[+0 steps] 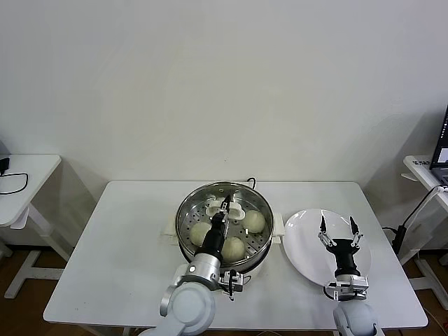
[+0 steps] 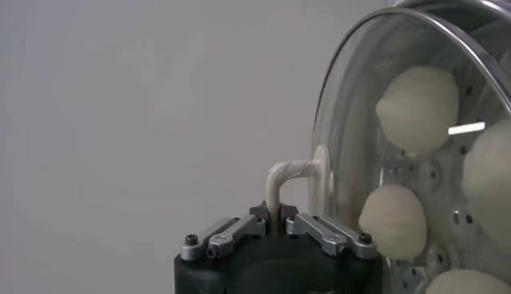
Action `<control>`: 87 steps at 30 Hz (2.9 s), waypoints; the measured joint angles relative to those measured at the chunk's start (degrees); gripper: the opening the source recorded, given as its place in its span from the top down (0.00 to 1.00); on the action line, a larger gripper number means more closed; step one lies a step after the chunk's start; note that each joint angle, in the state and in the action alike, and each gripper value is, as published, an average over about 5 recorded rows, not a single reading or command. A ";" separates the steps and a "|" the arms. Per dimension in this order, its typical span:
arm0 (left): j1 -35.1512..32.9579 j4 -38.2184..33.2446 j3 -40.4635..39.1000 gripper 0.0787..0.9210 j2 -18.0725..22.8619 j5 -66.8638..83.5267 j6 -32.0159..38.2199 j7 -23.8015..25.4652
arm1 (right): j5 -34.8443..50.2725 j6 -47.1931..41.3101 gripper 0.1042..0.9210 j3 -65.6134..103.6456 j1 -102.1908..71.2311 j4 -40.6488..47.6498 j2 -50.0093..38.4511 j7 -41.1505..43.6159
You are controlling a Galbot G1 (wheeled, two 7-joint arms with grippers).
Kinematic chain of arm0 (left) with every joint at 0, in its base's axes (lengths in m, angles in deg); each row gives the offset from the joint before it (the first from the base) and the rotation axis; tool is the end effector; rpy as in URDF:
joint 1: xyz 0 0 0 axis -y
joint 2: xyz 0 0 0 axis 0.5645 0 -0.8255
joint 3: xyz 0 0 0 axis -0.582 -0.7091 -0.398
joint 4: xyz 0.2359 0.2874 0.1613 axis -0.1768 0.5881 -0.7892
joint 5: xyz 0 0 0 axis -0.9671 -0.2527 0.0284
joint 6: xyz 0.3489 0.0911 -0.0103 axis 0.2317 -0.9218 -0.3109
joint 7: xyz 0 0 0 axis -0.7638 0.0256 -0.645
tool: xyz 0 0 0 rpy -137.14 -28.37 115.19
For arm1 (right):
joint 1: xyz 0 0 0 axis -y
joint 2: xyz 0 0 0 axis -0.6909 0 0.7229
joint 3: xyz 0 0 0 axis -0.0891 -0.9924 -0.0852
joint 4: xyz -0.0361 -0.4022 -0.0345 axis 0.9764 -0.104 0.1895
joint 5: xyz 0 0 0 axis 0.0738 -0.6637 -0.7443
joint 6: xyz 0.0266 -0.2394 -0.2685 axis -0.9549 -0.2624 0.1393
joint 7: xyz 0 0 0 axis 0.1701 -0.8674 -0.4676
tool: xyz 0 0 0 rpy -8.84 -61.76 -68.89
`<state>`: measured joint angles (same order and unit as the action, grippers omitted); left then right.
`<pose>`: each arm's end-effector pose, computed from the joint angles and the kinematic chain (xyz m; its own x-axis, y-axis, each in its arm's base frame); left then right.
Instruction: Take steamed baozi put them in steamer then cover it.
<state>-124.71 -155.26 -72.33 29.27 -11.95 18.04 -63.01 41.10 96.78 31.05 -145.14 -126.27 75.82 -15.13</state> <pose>0.2582 -0.1278 -0.3176 -0.9673 0.2535 0.0039 0.0097 0.0216 0.9997 0.2651 -0.1567 -0.4904 -0.9775 0.1404 -0.1574 0.1606 0.9792 -0.1240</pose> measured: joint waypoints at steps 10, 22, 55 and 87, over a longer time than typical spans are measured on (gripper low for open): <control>0.40 1.31 -0.36 0.87 0.48 -0.63 0.16 -0.54 | 0.00 0.14 0.12 0.06 0.23 0.26 -0.14 0.06; 0.00 1.98 0.13 0.87 0.61 -1.09 0.55 -0.95 | -0.04 0.29 0.12 -0.09 0.43 0.47 -0.17 0.16; -4.00 -3.08 2.35 0.29 -0.32 0.89 0.79 -0.59 | -0.11 0.26 0.12 -0.63 1.64 1.15 -0.75 0.08; -12.76 -0.56 36.36 0.12 -3.28 62.38 21.07 -13.23 | 10.07 -7.32 0.12 -1.89 -3.17 -6.68 -4.19 3.93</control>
<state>-137.47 -155.82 -35.97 25.99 50.43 39.10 -76.24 51.16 89.47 29.16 -148.31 -132.95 71.63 -11.20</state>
